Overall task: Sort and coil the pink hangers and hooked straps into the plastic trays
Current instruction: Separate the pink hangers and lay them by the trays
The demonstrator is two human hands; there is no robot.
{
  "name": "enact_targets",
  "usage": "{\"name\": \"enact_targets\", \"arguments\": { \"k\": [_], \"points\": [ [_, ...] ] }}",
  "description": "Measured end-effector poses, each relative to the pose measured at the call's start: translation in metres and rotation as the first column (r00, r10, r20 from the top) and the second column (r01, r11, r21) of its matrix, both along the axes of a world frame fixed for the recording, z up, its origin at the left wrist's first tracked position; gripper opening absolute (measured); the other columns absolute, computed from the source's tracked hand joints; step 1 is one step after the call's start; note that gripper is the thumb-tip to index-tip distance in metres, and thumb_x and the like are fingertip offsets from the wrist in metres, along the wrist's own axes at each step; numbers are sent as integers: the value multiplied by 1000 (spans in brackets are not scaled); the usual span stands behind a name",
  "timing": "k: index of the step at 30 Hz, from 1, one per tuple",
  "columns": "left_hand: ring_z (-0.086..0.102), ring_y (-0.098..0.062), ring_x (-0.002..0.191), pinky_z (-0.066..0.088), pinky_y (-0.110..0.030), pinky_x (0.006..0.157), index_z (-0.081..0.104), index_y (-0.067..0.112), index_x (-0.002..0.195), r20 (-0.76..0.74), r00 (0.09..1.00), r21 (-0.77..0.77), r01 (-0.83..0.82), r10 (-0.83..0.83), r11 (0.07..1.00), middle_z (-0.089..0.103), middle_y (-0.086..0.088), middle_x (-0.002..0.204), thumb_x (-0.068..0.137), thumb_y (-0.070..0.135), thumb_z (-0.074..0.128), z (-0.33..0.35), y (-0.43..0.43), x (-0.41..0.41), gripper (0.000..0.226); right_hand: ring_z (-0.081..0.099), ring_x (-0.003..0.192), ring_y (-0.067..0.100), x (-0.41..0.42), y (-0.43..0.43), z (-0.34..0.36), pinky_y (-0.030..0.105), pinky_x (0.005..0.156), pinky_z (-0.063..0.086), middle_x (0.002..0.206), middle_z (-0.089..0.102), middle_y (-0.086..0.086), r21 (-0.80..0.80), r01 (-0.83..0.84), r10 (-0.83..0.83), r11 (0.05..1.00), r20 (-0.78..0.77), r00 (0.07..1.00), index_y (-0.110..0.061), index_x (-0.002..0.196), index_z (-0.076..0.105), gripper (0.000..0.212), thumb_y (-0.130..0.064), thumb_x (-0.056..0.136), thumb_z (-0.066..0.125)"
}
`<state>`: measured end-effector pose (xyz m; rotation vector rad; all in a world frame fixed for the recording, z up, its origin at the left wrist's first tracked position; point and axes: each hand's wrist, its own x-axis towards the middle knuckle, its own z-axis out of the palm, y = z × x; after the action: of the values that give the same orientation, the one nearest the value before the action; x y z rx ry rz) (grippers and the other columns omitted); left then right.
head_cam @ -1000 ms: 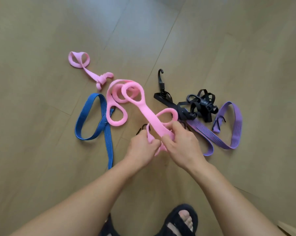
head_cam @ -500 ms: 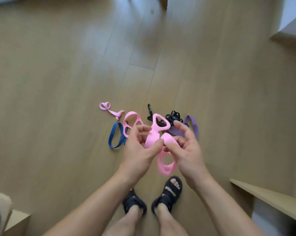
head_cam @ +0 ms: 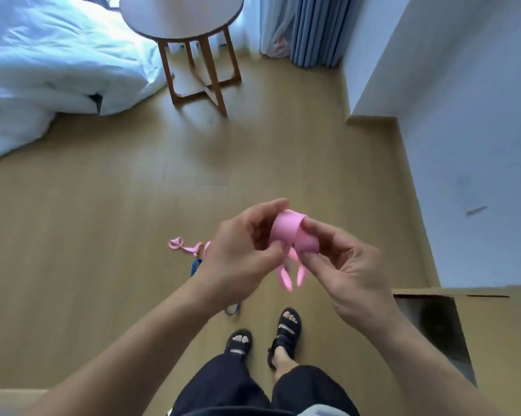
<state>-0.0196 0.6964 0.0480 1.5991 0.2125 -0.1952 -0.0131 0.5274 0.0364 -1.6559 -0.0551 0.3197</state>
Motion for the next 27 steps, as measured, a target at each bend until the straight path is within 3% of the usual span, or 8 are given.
{"name": "enact_targets", "arguments": {
  "k": [2, 5, 8, 12, 14, 17, 21, 27],
  "points": [
    [71, -9, 87, 53, -25, 76, 62, 32, 115, 104, 993, 101, 41, -52, 994, 75, 5, 99, 82, 4, 69, 21, -2, -13, 44, 67, 107, 8, -22, -4, 24, 30, 94, 54, 111, 73, -12, -33, 64, -61, 997, 80, 995, -31, 114, 67, 39, -9, 82, 73],
    [68, 2, 81, 47, -7, 71, 68, 41, 101, 338, 920, 328, 79, -196, 941, 72, 14, 89, 79, 15, 74, 47, 0, -32, 35, 69, 95, -1, -57, -10, 55, 18, 82, 56, 102, 73, -22, -98, 164, -132, 982, 270, 954, -38, 107, 68, 37, -11, 83, 73],
    [61, -3, 84, 45, -6, 68, 72, 42, 93, 447, 834, 420, 124, -325, 899, 63, 15, 89, 79, 36, 72, 63, 7, -44, 15, 69, 91, 5, -92, -13, 72, 21, 76, 56, 97, 72, -23, -193, 278, -174, 941, 431, 885, -42, 101, 70, 20, -31, 84, 71],
    [66, -18, 97, 57, -29, 82, 66, 40, 94, 375, 842, 183, 343, -388, 921, 68, 9, 106, 82, 45, 66, 68, 7, -53, 13, 62, 87, 17, -132, -23, 78, 22, 76, 53, 99, 62, -13, -117, 483, -405, 868, 397, 824, -41, 98, 73, 17, -46, 82, 69],
    [72, -24, 92, 60, -33, 78, 64, 37, 99, 338, 819, 11, 489, -464, 872, 74, -3, 102, 88, 43, 66, 69, 0, -59, 13, 68, 91, 18, -153, -28, 80, 26, 78, 57, 102, 69, -6, -22, 512, -471, 858, 362, 805, -36, 102, 72, 18, -45, 87, 66],
    [74, -29, 84, 61, -41, 69, 59, 30, 106, 340, 747, -75, 628, -572, 775, 76, -10, 94, 93, 41, 59, 69, -19, -71, 17, 71, 87, 14, -187, -32, 83, 27, 73, 59, 99, 73, -7, -51, 603, -551, 796, 353, 757, -39, 105, 69, 25, -54, 88, 61],
    [73, -27, 84, 58, -29, 68, 49, 21, 119, 374, 713, -153, 679, -594, 718, 74, -13, 92, 94, 28, 57, 72, -52, -87, 28, 67, 82, 5, -227, -47, 83, 17, 71, 53, 93, 72, -12, -20, 764, -710, 645, 355, 609, -44, 100, 68, 25, -61, 83, 61],
    [72, -24, 96, 58, -29, 74, 58, 17, 124, 345, 673, -278, 739, -655, 614, 74, -11, 104, 82, 25, 73, 84, -115, -118, 45, 66, 74, 10, -294, -86, 84, 28, 68, 54, 85, 72, -5, 103, 874, -863, 475, 246, 440, -37, 99, 71, 33, -51, 70, 72]
  ]
}}
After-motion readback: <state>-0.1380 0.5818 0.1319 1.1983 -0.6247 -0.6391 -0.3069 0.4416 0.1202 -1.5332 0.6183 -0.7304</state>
